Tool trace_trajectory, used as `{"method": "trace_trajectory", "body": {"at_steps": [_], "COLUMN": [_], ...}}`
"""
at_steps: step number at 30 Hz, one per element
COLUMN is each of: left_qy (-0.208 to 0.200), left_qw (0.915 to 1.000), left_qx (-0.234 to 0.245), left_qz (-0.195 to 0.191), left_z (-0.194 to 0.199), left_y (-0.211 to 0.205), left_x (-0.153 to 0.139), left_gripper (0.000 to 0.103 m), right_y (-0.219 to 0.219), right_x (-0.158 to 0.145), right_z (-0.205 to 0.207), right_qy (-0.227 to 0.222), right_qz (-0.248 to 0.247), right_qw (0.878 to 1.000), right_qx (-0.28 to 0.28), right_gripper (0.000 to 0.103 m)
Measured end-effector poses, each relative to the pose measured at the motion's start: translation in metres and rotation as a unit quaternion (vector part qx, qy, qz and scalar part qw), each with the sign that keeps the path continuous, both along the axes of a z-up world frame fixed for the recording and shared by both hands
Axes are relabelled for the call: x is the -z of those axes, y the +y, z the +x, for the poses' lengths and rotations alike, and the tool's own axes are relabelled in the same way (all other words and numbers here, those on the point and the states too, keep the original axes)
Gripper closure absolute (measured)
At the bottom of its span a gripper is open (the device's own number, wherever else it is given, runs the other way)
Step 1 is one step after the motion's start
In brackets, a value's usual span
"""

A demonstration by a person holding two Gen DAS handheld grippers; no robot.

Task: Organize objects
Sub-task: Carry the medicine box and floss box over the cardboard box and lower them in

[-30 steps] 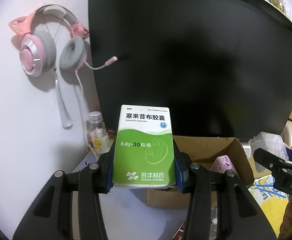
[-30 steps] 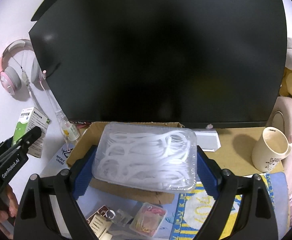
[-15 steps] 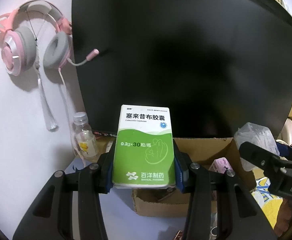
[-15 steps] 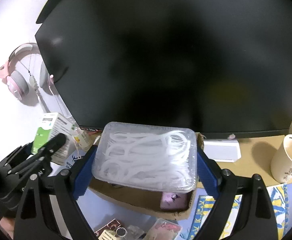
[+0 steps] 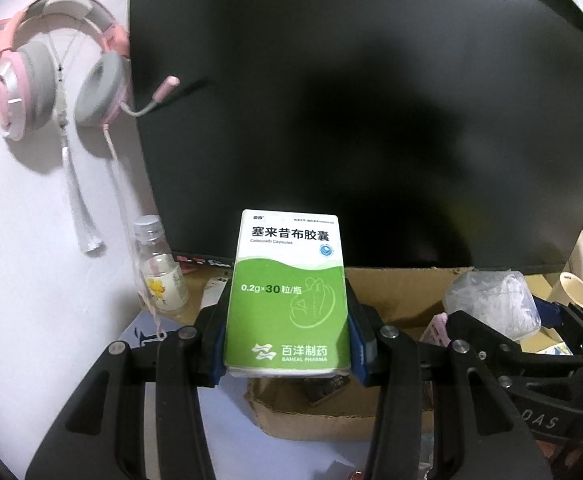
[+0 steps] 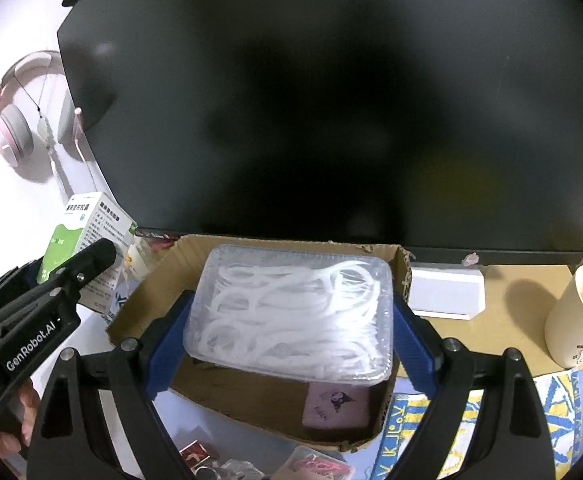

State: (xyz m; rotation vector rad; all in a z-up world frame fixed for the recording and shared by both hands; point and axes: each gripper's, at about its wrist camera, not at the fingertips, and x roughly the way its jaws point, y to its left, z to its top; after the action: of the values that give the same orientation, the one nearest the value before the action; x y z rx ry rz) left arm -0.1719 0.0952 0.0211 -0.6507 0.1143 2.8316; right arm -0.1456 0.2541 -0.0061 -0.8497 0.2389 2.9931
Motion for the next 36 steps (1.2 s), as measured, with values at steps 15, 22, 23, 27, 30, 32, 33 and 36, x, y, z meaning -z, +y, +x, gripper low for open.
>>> {"method": "trace_trajectory", "body": {"at_steps": [15,22,23,27,30,32,33,36], "left_qy": [-0.036,-0.053,-0.052,-0.062,-0.072,-0.073,-0.073,-0.075], "left_qw": [0.9992,0.9983,0.9982,0.9975,0.9969,0.9967,0.9966,0.9960], "left_qx": [0.005,0.005,0.003,-0.004,-0.003,-0.003,-0.002,-0.004], "left_qz": [-0.014,-0.024,-0.028,-0.034,-0.031,-0.034,-0.037,-0.048], "left_z": [-0.015,-0.021,-0.022,-0.025,-0.028,-0.027,-0.027,-0.026], "left_y": [0.010,0.015,0.015,0.015,0.014,0.015,0.015,0.018], "left_x": [0.018,0.026,0.027,0.030,0.033,0.034,0.034,0.035], "left_gripper": [0.057,0.057,0.057,0.057,0.057,0.057,0.057,0.057], "right_y": [-0.007,-0.013,-0.013,-0.012,-0.014,-0.016,-0.016,-0.018], "right_x": [0.013,0.011,0.011,0.011,0.012,0.011,0.012,0.012], "right_z": [-0.014,-0.014,-0.014,-0.016,-0.017,-0.017,-0.018,-0.020], "right_qy": [-0.024,-0.024,-0.025,-0.032,-0.035,-0.037,-0.038,-0.041], "right_qz": [0.049,0.070,0.072,0.076,0.082,0.088,0.089,0.089], "right_qw": [0.998,0.997,0.997,0.997,0.996,0.995,0.995,0.995], "right_qx": [0.007,0.006,0.006,0.006,0.006,0.004,0.003,0.003], "right_gripper": [0.007,0.007,0.007,0.007,0.007,0.007,0.007,0.007]}}
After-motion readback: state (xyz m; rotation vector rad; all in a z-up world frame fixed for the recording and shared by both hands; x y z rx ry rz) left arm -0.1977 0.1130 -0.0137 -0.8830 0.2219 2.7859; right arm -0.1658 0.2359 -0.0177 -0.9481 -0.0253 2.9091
